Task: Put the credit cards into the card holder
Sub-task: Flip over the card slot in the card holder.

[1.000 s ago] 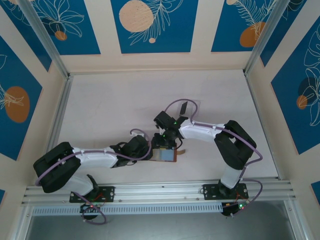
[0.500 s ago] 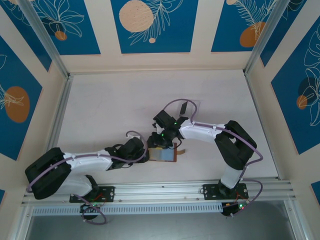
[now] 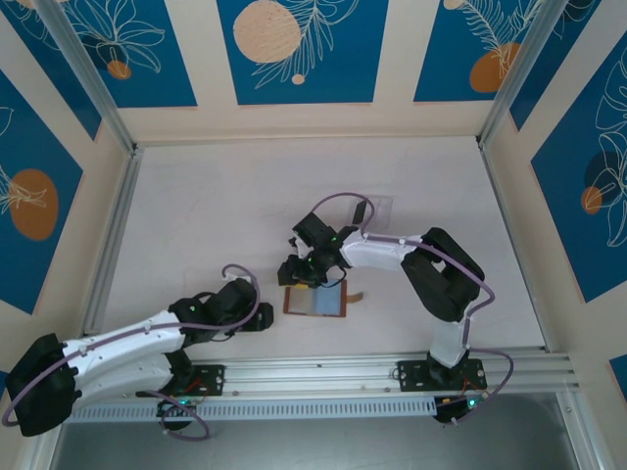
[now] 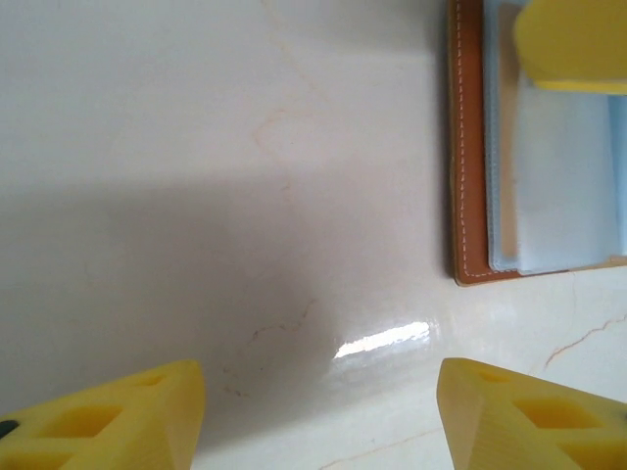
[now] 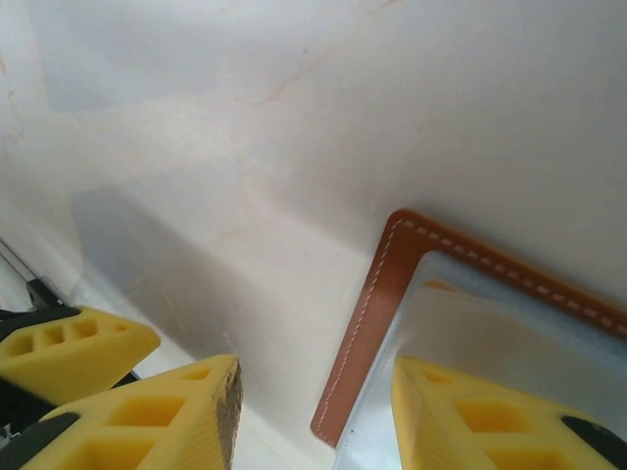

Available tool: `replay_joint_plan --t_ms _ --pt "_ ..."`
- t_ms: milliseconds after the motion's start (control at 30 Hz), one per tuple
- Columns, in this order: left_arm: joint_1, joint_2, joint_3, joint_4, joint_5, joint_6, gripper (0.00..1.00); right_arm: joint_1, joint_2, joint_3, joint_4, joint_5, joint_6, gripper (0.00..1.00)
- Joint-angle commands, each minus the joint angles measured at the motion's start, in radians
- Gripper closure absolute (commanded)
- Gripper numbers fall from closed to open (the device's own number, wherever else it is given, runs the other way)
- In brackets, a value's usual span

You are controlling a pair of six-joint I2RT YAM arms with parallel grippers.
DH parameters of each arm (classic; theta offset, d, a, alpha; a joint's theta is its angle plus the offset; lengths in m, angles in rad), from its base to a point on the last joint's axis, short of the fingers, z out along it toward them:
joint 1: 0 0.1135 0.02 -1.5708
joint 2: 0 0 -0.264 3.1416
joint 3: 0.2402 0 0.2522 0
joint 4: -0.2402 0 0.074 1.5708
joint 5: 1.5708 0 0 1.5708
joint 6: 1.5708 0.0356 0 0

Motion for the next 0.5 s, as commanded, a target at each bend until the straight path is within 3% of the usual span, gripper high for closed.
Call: replay_joint_plan --t_ms 0,233,467 --pt "0.009 0.025 0.032 -0.009 0.015 0.077 0.33 -0.007 -0.047 0.043 -0.026 -0.009 -0.015 0.54" --pt "0.009 0.181 0.126 0.121 0.086 0.156 0.28 -0.008 -0.246 -0.047 -0.245 0.190 -0.017 0.53" --pt "0.009 0.280 0.178 0.180 0.109 0.186 0.27 -0.004 -0.365 -0.256 -0.293 0.252 0.071 0.58"
